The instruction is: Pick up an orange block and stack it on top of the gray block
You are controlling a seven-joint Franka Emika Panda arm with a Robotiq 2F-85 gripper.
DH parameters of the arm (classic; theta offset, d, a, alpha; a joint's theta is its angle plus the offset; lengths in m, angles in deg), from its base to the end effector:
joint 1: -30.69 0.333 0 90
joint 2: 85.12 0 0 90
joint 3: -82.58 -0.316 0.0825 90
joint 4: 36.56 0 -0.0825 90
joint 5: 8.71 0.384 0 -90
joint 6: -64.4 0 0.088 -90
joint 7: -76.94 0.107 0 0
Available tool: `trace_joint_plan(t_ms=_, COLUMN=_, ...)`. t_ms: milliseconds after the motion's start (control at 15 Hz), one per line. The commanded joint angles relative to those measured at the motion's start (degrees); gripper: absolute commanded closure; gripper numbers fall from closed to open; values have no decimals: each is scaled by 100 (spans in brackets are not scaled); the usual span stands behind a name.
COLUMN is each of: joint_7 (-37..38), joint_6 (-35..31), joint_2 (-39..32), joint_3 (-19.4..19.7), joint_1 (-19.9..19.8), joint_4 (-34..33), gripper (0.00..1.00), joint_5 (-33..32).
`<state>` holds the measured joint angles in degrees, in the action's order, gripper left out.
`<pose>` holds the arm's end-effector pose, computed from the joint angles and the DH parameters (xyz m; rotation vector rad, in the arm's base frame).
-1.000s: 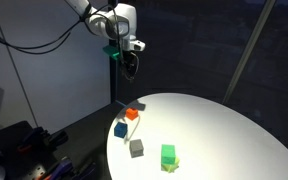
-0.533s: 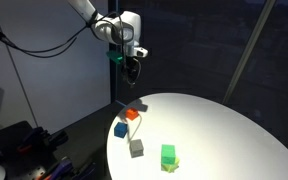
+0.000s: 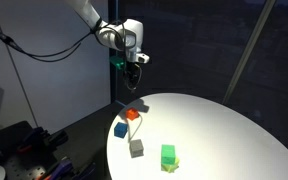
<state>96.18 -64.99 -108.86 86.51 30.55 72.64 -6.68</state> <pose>0.6200 -0.0411 0.2762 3.0606 -0.6607 -0.0941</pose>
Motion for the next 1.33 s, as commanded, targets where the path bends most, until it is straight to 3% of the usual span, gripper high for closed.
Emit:
trace_joint_plan(t_ms=0, joint_7=83, joint_6=114, joint_2=-210, joint_3=46, joint_1=15, joint_4=-262, gripper=0, joint_5=48)
trace_joint_plan(t_ms=1267, joint_7=-11, joint_6=-3, joint_2=-323, joint_3=69, joint_1=21, joint_4=-216, gripper=0, joint_5=15)
